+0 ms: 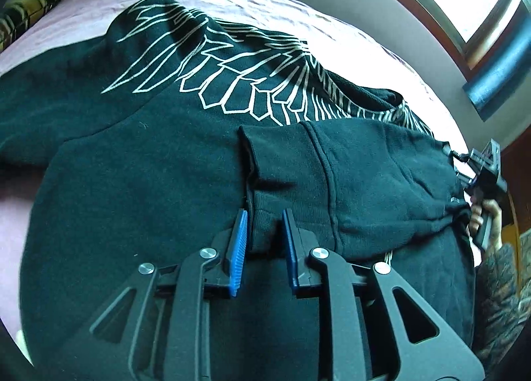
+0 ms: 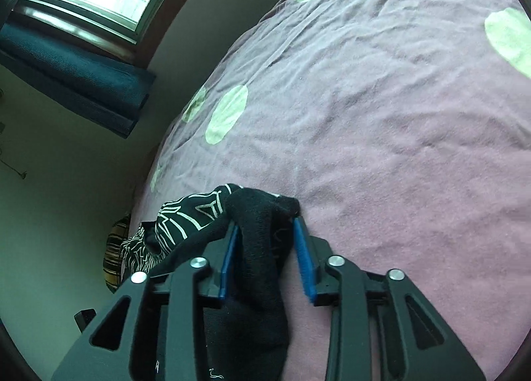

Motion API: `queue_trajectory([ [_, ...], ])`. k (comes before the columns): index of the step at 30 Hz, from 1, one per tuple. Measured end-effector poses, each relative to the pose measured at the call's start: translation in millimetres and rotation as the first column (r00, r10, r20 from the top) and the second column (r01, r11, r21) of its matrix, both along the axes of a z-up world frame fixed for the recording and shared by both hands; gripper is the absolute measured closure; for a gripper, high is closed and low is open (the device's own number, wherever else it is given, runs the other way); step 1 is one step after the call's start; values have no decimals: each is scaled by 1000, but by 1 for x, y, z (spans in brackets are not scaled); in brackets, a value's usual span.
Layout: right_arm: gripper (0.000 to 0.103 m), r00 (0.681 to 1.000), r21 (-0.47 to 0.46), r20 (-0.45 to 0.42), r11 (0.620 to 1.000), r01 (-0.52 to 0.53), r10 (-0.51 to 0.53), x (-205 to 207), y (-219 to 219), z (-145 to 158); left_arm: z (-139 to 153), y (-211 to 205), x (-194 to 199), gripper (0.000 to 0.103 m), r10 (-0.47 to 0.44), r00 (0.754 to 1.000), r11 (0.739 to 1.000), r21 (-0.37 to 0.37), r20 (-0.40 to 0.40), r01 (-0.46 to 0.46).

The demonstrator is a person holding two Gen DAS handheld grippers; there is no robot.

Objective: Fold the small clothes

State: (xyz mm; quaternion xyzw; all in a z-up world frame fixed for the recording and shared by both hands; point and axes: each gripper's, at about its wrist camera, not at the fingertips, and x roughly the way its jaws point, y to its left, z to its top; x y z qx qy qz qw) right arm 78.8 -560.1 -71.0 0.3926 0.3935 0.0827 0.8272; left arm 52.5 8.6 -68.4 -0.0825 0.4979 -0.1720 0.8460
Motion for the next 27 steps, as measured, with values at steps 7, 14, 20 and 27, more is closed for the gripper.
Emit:
queue_trajectory([
  [7, 53, 995, -143, 61, 987, -68, 77, 11, 21, 41, 29, 8, -19, 68, -135, 985, 987, 99, 107, 125],
  [14, 47, 922, -201, 80, 912, -358, 379, 69, 98, 59, 73, -4, 41, 34, -277, 934, 957, 148, 226, 248],
  [20, 47, 837, -211, -29, 815, -540, 547, 118, 137, 36, 70, -38, 158, 33, -394, 906, 910, 205, 156, 360],
  [27, 47, 748, -209, -90, 722, -660, 658, 144, 154, 13, 25, -87, 222, 33, -545, 837, 811, 285, 48, 511],
])
